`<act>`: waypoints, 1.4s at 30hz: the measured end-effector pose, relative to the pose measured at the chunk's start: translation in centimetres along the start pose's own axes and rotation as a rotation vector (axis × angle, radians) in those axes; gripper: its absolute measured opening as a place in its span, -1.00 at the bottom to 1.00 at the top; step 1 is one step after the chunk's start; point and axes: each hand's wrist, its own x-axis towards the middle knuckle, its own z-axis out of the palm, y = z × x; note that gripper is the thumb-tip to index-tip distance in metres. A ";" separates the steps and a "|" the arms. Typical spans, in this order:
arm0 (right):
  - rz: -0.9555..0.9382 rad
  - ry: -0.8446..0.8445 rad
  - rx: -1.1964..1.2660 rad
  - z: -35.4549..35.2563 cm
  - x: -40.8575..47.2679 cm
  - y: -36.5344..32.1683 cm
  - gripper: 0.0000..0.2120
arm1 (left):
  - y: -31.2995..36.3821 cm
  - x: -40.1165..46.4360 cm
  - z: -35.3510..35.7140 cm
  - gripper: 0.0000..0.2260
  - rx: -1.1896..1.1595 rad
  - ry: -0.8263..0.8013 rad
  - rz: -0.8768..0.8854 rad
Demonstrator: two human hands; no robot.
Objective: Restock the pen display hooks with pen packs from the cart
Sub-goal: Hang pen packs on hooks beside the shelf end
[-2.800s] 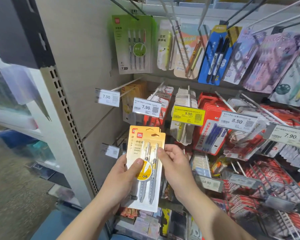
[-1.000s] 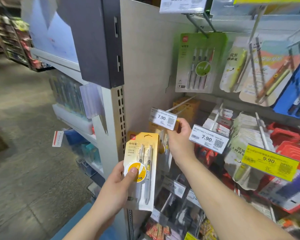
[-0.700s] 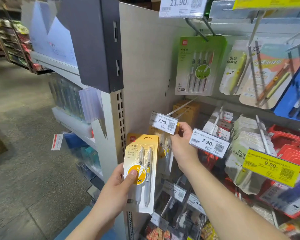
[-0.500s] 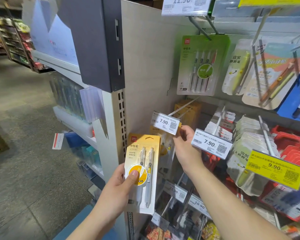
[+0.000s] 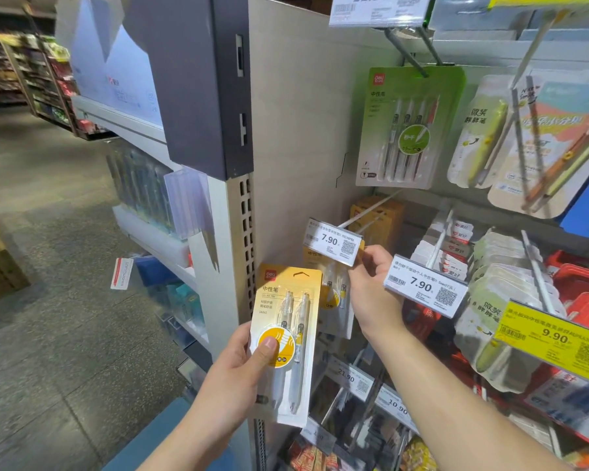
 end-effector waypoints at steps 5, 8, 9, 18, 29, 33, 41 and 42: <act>0.022 0.069 -0.049 0.7 0.4 0.6 -0.78 | 0.2 -0.2 0.1 -0.61 0.015 -0.009 0.000; 0.032 0.119 -0.067 0.9 1.3 1.8 -0.76 | 0.4 -0.3 0.1 -0.61 0.031 0.005 0.015; 0.032 0.139 -0.073 0.9 1.8 2.3 -0.75 | 0.5 -0.4 0.0 -0.62 0.029 0.009 0.025; -0.022 0.316 -0.249 0.7 5.6 3.5 -0.73 | 0.2 -0.6 -0.1 -0.61 0.028 0.021 0.022; 0.084 0.362 -0.358 0.8 7.1 4.3 -0.76 | 0.6 -0.7 -0.1 -0.60 0.019 0.023 0.008; 0.089 0.378 -0.380 0.8 7.2 4.5 -0.77 | 0.6 -0.9 -0.1 -0.58 0.023 0.027 0.009; 0.077 0.305 -0.367 1.0 7.6 4.7 -0.84 | 0.7 -1.5 0.0 -0.63 0.005 0.022 0.014; 0.077 0.295 -0.371 1.0 7.7 4.8 -0.83 | 0.7 -1.5 0.0 -0.63 0.008 0.021 0.011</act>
